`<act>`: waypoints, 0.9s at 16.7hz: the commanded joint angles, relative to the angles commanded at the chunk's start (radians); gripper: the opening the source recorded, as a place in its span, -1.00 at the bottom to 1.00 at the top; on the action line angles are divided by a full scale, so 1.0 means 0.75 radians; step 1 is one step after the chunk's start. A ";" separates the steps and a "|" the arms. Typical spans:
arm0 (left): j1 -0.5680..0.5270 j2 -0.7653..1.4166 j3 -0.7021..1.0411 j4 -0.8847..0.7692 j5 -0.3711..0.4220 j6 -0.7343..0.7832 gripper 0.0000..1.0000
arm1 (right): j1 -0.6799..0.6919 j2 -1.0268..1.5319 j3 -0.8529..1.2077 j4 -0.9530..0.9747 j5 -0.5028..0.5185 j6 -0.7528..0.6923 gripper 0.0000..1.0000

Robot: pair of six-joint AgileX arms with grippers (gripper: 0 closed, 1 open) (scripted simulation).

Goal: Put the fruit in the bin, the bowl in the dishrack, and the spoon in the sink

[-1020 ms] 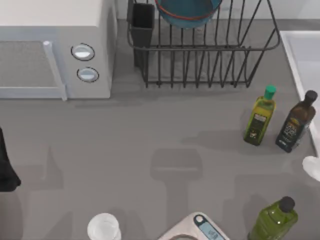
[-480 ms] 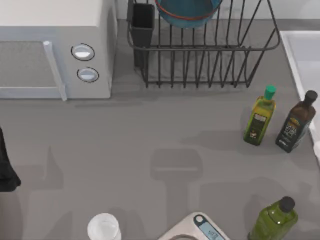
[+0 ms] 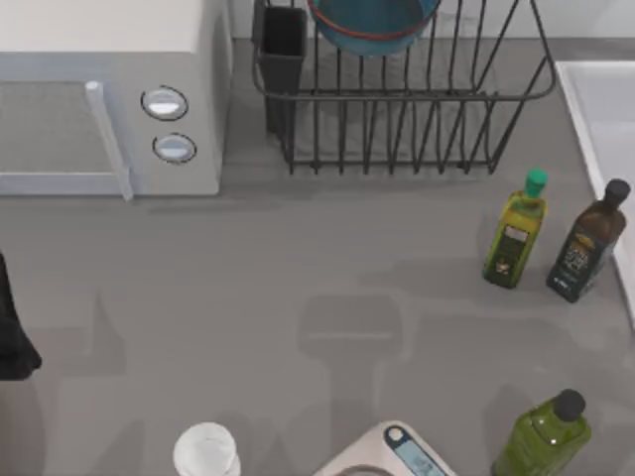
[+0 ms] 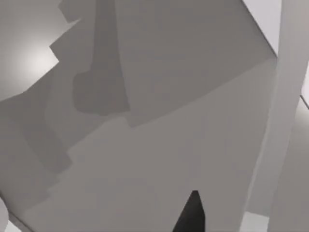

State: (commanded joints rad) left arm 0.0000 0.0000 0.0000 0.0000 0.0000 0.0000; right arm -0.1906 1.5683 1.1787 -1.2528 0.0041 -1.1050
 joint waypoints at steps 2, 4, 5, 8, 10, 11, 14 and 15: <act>0.000 0.000 0.000 0.000 0.000 0.000 1.00 | -0.041 0.145 0.201 -0.088 0.007 0.017 -1.00; 0.000 0.000 0.000 0.000 0.000 0.000 1.00 | -0.077 0.324 0.444 -0.189 0.013 0.030 -1.00; 0.000 0.000 0.000 0.000 0.000 0.000 1.00 | -0.092 0.423 0.579 -0.243 0.016 0.032 -1.00; 0.000 0.000 0.000 0.000 0.000 0.000 1.00 | -0.119 0.729 1.009 -0.397 0.023 0.035 -1.00; 0.000 0.000 0.000 0.000 0.000 0.000 1.00 | -0.121 0.921 1.298 -0.483 0.025 0.033 -1.00; 0.000 0.000 0.000 0.000 0.000 0.000 1.00 | -0.117 1.011 1.436 -0.518 0.024 0.031 -1.00; 0.000 0.000 0.000 0.000 0.000 0.000 1.00 | -0.087 1.250 1.781 -0.596 0.019 0.016 -1.00; 0.000 0.000 0.000 0.000 0.000 0.000 1.00 | -0.072 1.318 1.872 -0.613 0.016 0.006 -1.00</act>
State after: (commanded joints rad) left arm 0.0000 0.0000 0.0000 0.0000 0.0000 0.0000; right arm -0.2448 2.5570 2.5831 -1.7126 0.0162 -1.1002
